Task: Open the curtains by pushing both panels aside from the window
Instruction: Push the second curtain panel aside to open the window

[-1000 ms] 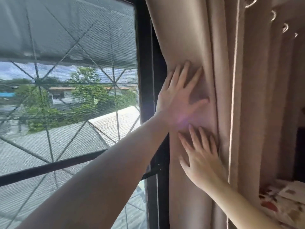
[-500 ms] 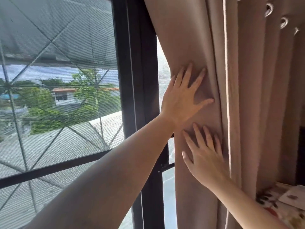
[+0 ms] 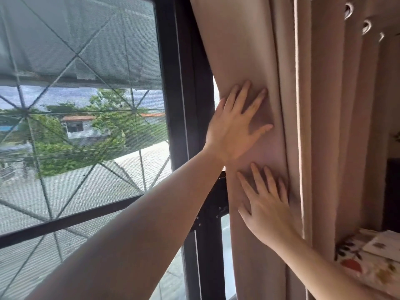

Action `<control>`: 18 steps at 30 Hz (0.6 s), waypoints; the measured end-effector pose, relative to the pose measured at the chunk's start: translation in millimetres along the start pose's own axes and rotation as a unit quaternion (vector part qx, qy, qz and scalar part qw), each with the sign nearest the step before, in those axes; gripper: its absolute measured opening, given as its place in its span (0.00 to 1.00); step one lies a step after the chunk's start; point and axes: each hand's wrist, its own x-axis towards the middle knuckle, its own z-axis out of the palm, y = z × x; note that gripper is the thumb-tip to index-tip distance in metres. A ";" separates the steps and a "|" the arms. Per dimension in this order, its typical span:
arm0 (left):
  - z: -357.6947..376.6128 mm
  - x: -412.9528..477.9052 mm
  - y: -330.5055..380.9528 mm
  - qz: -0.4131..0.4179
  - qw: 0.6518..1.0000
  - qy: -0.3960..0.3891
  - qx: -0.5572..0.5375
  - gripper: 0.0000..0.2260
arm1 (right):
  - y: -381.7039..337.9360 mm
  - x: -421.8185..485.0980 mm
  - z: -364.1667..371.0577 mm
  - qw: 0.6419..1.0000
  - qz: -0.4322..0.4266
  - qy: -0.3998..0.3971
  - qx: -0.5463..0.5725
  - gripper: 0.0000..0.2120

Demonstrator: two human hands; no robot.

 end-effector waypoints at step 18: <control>-145.9 -86.0 -70.2 0.007 0.995 -0.039 -0.090 0.31 | -157.7 -70.3 -58.7 0.996 0.006 -0.050 0.068 0.34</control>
